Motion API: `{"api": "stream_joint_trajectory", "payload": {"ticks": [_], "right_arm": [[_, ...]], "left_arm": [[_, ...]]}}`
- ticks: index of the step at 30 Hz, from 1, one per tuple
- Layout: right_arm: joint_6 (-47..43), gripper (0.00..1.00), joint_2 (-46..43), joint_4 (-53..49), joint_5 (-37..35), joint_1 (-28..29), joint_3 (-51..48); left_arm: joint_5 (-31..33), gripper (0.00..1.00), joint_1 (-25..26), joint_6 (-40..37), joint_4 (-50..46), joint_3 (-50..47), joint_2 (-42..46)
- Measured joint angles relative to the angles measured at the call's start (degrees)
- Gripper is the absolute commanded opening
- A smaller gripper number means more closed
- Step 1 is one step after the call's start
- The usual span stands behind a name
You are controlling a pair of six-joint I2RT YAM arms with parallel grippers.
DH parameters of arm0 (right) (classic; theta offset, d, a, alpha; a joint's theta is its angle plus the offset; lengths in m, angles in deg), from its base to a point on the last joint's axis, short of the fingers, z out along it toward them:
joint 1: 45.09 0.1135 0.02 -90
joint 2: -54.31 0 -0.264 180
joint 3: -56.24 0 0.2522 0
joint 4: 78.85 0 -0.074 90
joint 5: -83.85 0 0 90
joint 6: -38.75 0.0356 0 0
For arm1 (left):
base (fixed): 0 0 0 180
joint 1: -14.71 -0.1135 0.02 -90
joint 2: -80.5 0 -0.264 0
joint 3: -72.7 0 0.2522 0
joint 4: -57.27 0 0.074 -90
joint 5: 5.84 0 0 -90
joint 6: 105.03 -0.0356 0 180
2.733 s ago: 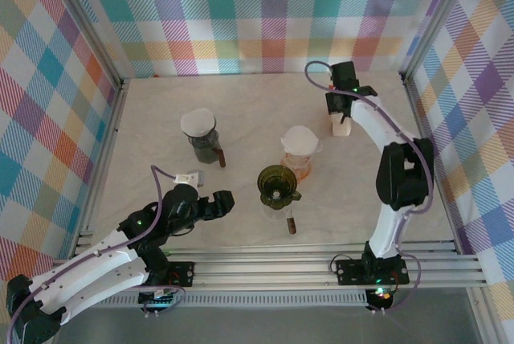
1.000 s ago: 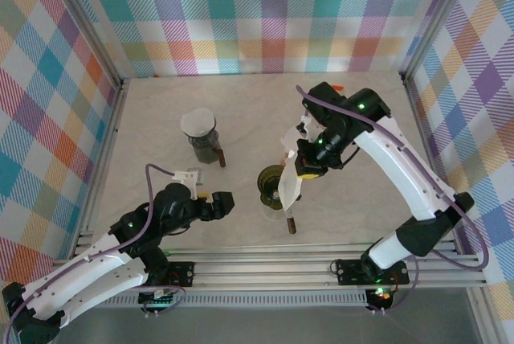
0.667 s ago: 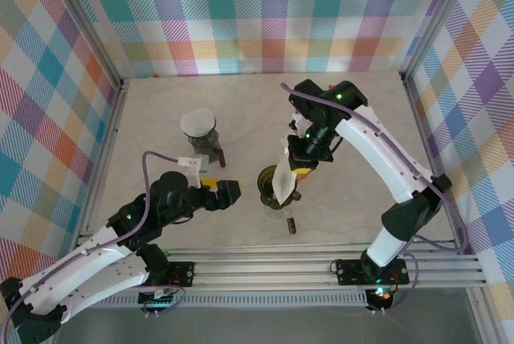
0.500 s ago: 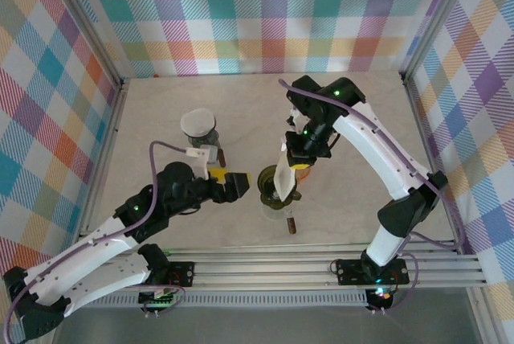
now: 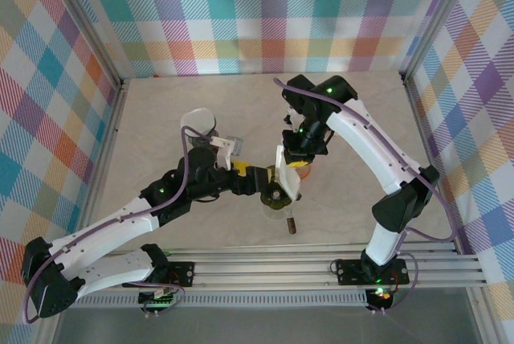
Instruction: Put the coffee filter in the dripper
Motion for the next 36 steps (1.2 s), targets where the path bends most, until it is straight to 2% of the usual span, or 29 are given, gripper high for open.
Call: {"api": "stream_joint_trajectory", "payload": {"ticks": [6, 10, 14, 21, 26, 31, 36], "right_arm": [[-0.09, 0.41, 0.00, 0.92, -0.33, 1.03, 0.63], [-0.35, 0.47, -0.68, 2.56, -1.36, 1.38, 0.17], [-0.55, 0.52, -5.20, 6.45, -3.48, 1.60, -3.56], [-2.34, 0.55, -20.28, 18.71, -8.66, 1.75, -16.76], [-1.42, 0.55, -33.99, 30.75, -11.67, 1.79, -34.91], [-0.04, 0.54, -40.50, 38.16, -14.40, 2.43, -46.21], [0.48, 0.54, -43.87, 42.53, -16.44, 2.67, -49.94]], "left_arm": [[0.04, 0.90, 0.00, -0.11, 0.37, 0.17, 0.24], [0.66, 0.87, 0.00, -0.11, -0.63, 0.20, 1.05], [1.79, 0.88, 0.00, -0.11, -2.86, 0.20, 3.02], [2.49, 0.87, 0.22, -1.11, -6.27, 1.62, 4.39], [5.99, 0.84, 5.14, -4.17, -11.58, 7.48, 0.70], [8.83, 0.82, 7.65, -6.78, -16.68, 12.90, -4.68], [10.36, 0.82, 8.81, -8.28, -20.48, 14.97, -9.01]]}}
